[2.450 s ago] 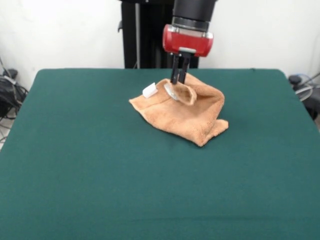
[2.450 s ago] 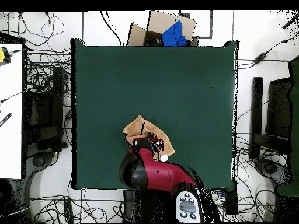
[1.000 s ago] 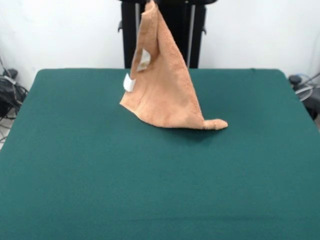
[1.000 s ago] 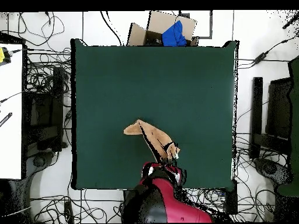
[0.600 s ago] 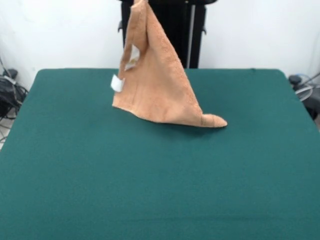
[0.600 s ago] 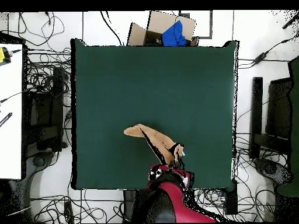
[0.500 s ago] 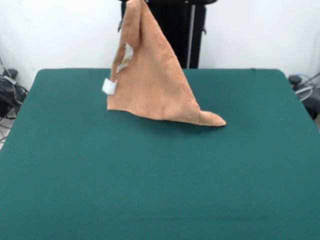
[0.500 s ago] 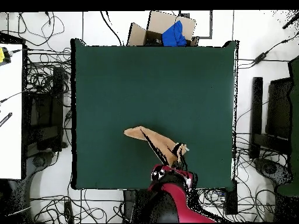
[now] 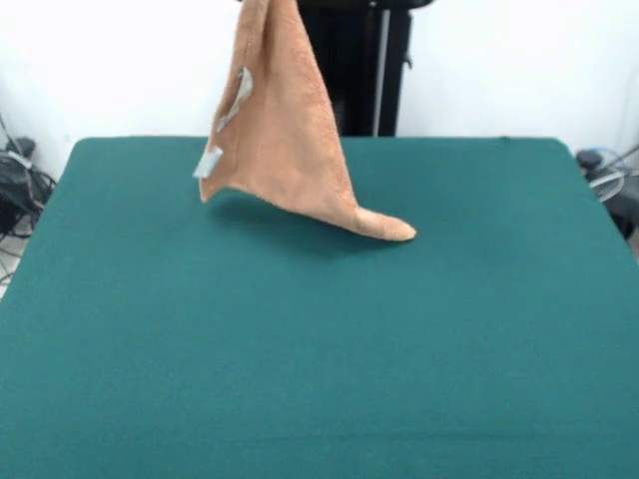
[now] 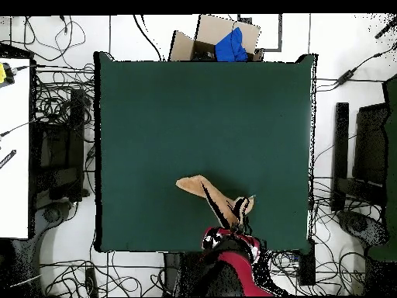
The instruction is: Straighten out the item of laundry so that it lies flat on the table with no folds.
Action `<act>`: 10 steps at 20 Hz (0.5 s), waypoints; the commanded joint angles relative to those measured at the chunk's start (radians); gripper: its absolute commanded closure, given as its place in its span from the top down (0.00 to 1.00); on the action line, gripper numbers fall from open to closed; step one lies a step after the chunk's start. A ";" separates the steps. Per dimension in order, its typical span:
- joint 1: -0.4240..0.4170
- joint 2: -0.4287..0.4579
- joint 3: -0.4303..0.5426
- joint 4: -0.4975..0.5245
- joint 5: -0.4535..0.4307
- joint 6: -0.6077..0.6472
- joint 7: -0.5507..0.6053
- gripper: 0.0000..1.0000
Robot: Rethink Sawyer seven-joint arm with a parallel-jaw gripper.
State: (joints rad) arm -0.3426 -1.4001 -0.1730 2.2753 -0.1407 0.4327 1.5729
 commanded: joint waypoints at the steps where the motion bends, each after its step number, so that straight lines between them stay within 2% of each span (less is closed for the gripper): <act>1: -0.025 -0.097 -0.006 0.061 -0.037 0.149 -0.126 0.00; 5: -0.047 -0.114 0.009 0.055 -0.019 0.171 -0.157 0.00; 10: -0.142 -0.110 0.059 0.072 0.041 0.144 -0.265 0.00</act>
State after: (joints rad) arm -0.4246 -1.4418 -0.1366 2.2606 -0.1367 0.5260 1.5701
